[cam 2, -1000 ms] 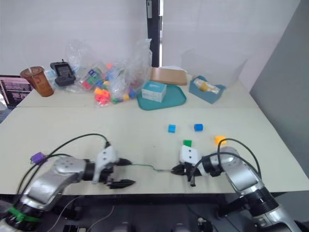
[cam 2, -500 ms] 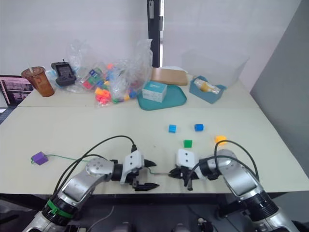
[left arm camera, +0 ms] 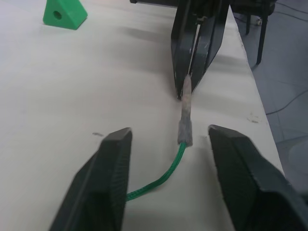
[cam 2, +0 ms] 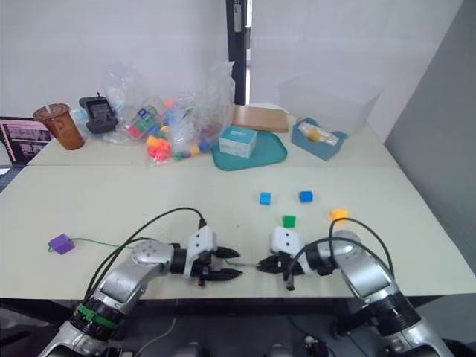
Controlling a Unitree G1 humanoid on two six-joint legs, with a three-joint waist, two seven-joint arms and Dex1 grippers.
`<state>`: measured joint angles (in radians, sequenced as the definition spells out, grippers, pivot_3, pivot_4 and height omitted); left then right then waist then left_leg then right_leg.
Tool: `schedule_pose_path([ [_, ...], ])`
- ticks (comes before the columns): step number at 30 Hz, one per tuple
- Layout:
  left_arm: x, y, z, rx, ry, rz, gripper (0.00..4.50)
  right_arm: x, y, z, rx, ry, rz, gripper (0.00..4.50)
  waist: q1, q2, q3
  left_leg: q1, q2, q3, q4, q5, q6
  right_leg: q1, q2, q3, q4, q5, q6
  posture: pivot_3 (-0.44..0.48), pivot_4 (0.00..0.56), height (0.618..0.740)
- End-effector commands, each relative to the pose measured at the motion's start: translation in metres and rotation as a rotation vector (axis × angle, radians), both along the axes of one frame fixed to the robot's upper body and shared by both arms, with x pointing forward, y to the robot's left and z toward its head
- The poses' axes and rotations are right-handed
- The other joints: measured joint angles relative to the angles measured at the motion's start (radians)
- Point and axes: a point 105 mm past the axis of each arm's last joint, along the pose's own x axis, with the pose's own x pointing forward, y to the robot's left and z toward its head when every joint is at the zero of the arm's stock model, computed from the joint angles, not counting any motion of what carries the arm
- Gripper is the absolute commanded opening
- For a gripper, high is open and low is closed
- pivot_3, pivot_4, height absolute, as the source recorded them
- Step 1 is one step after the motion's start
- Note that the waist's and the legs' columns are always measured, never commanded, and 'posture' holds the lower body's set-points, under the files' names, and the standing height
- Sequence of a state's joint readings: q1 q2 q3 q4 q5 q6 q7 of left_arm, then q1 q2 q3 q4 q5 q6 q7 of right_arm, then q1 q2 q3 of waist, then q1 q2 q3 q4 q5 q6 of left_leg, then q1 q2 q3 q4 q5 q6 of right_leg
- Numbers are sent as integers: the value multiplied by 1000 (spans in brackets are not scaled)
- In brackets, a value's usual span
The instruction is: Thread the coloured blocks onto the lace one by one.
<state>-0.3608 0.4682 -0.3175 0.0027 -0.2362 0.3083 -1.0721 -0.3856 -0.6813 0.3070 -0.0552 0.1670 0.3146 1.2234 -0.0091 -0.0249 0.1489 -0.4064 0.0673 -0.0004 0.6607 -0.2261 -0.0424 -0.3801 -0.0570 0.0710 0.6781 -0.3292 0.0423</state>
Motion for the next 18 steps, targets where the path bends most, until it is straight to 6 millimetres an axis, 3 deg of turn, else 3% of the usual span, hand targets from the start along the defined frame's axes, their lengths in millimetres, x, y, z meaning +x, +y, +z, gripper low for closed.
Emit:
schedule_pose_path([
  [1, 2, 4, 5, -14, 12, 7, 1077, 5, -15, -6, -62, -5, -30, 0, 2, 0, 0, 0, 0, 0, 0, 0, 0, 0, 0, 0, 0, 0, 0, 0, 150, 740],
  [4, -1, 0, 12, -43, 22, -1, 45, 5, -16, -5, -70, -14, -29, 0, 6, 0, 0, 0, 0, 0, 0, 0, 0, 1, 0, 0, -1, 0, 0, 0, 150, 740],
  [13, -2, -1, 15, -41, 19, 8, 18, 6, -15, -5, -75, -21, -25, 0, 8, 0, 0, 0, 0, 0, 0, 0, 0, 1, 0, 0, -1, 0, 0, 0, 150, 740],
  [18, 0, 0, 14, -23, 23, 11, 1490, 6, -14, -5, -74, -23, -28, 0, 9, 0, 0, 0, 0, 0, 0, 0, 0, 1, 0, -1, -1, 0, 0, 0, 150, 740],
])
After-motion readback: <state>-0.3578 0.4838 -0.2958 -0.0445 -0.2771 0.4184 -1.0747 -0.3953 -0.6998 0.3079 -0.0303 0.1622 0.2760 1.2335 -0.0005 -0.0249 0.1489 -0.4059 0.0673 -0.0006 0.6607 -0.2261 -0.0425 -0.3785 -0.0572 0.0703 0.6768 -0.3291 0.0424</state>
